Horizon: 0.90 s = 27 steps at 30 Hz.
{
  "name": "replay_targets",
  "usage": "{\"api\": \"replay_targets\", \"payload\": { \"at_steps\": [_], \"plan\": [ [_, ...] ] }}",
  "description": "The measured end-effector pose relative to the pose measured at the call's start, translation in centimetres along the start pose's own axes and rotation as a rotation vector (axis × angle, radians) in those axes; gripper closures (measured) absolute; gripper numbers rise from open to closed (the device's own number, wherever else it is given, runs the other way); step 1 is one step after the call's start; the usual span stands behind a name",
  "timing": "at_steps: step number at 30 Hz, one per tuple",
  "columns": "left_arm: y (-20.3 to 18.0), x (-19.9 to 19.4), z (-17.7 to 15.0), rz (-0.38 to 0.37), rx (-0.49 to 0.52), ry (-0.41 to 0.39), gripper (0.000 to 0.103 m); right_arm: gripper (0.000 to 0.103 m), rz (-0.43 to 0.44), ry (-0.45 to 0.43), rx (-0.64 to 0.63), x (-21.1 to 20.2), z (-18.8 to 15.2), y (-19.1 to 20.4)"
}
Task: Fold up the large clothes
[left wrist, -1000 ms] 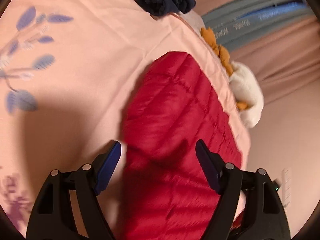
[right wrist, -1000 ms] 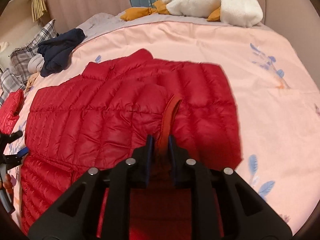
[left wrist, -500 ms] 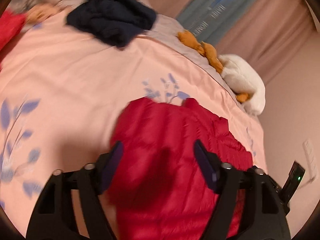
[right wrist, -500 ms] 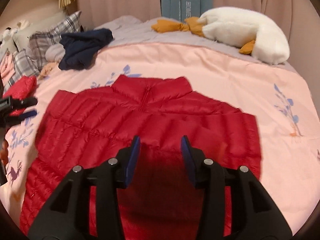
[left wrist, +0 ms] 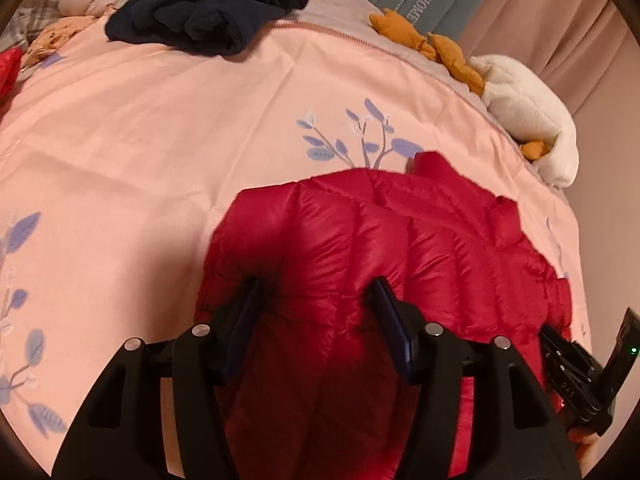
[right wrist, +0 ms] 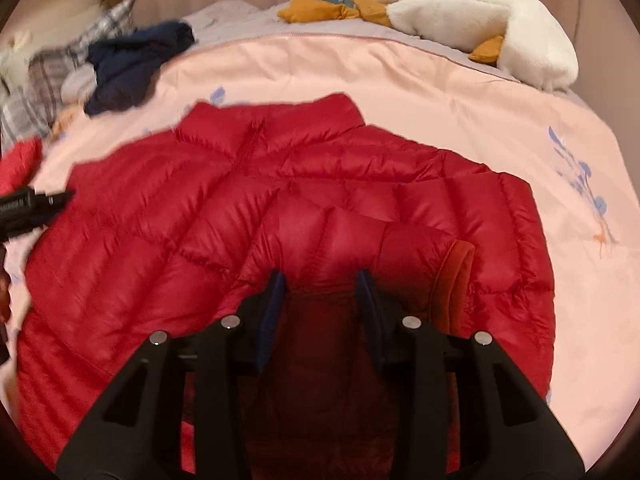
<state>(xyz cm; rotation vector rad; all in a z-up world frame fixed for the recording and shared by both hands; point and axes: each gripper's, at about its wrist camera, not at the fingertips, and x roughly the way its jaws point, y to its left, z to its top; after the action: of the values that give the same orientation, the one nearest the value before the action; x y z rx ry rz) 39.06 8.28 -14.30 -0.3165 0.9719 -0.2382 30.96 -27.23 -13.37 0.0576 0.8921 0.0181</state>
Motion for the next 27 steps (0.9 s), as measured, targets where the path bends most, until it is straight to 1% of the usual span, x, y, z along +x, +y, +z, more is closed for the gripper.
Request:
{"api": "replay_targets", "payload": {
  "at_steps": [1,2,4,7,8,9,11,13,16,18,21,23,24,25,26,27],
  "plan": [
    [-0.3,-0.7,-0.2,0.001,0.009,-0.01,0.044,0.06,0.011,-0.013,0.014,-0.7,0.0,-0.2],
    [-0.8,-1.5,-0.5,0.005,0.034,-0.024,0.044,0.053,0.027,-0.035,0.027,-1.6,-0.1,-0.4],
    [-2.2,-3.2,-1.6,-0.007,0.109,-0.045,0.044,0.046,0.051,-0.08,0.024,-3.5,-0.5,-0.3],
    [-4.6,-4.5,-3.9,-0.038,0.21,-0.061,0.044,0.043,0.075,-0.104,-0.018,-5.1,-1.3,0.5],
    [-5.4,-4.6,-4.5,-0.04,0.231,-0.061,0.044,0.041,0.073,-0.101,-0.031,-5.1,-1.6,0.9],
    [-6.5,-4.3,-5.5,-0.038,0.278,-0.057,0.044,0.041,0.064,-0.096,-0.041,-5.0,-1.7,1.1],
    [-7.9,-2.9,-6.7,0.002,0.335,-0.036,0.043,0.04,0.009,-0.05,-0.072,-3.4,-2.3,1.4],
    [-8.6,-0.7,-7.9,0.053,0.377,0.013,0.042,0.039,0.0,-0.009,-0.074,-1.5,-3.0,1.1],
    [-8.9,0.2,-8.1,0.073,0.376,0.022,0.04,0.039,0.001,0.006,-0.064,-1.2,-3.0,1.0],
    [-8.7,-0.6,-7.8,0.057,0.347,0.023,0.041,0.039,-0.001,0.007,-0.061,-1.8,-2.8,1.0],
    [-8.7,-2.7,-8.1,0.021,0.342,-0.008,0.039,0.039,0.039,-0.039,-0.044,-4.1,-2.9,0.6],
    [-9.0,-3.8,-8.9,-0.011,0.359,-0.022,0.039,0.036,0.048,-0.074,-0.047,-5.5,-3.4,0.4],
    [-9.2,-3.7,-9.2,-0.017,0.372,-0.016,0.039,0.036,0.048,-0.073,-0.044,-5.5,-3.4,0.3],
    [-9.4,-3.3,-9.4,-0.01,0.381,-0.006,0.039,0.036,0.041,-0.05,-0.039,-4.9,-3.6,0.2],
    [-9.4,-2.4,-9.6,0.01,0.387,0.013,0.039,0.036,0.026,-0.024,-0.039,-4.2,-3.8,0.1],
    [-9.4,-1.2,-9.7,0.02,0.383,0.049,0.038,0.035,0.017,-0.001,-0.043,-3.4,-4.0,0.2]
  ]
}}
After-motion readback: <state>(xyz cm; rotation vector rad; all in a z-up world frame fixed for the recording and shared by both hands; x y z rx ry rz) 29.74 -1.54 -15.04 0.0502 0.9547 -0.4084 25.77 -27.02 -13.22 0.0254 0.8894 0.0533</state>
